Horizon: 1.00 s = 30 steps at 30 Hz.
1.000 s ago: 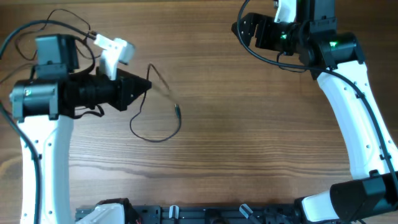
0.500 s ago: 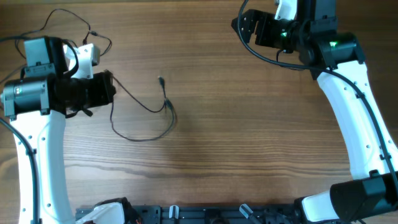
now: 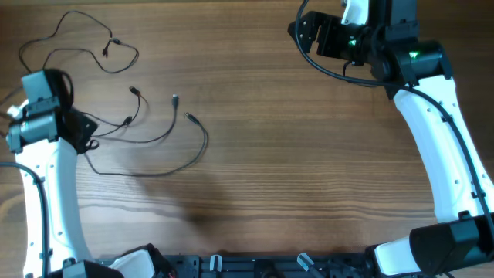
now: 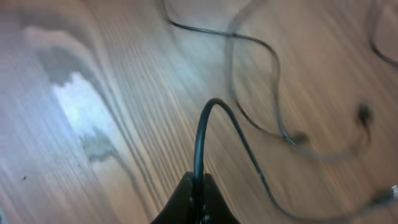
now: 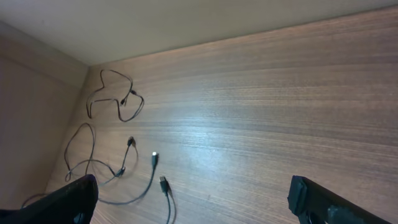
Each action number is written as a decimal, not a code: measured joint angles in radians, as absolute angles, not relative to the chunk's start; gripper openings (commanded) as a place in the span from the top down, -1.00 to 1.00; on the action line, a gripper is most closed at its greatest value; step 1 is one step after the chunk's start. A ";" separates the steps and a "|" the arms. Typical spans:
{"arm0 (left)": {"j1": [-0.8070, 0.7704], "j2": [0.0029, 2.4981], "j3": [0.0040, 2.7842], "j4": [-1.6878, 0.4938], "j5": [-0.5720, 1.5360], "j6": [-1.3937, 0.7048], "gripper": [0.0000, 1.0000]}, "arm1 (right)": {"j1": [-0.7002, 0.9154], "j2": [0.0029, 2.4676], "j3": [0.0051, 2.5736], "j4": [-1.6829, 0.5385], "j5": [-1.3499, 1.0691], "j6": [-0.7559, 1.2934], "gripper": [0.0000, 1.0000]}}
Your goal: Untangle cables
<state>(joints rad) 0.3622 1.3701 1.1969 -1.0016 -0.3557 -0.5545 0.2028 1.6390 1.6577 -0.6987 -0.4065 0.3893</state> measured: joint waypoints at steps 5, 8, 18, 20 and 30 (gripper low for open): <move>0.496 1.372 1.072 -0.813 -0.460 -0.612 0.92 | 0.203 1.639 1.658 -0.699 -0.405 0.389 -0.99; 0.567 1.374 1.036 -0.720 -0.506 -0.617 0.92 | 0.203 1.639 1.658 -0.699 -0.402 0.389 -0.99; 0.776 1.388 1.032 -0.456 -0.595 -0.450 0.85 | 0.203 1.639 1.658 -0.699 -0.362 0.389 -0.99; 0.791 1.408 1.032 -0.435 -0.599 -0.442 0.78 | 0.203 1.639 1.658 -0.700 -0.357 0.389 -0.99; 0.827 1.623 1.029 -0.233 -0.602 -0.414 0.17 | 0.203 1.639 1.658 -0.713 -0.354 0.389 -0.99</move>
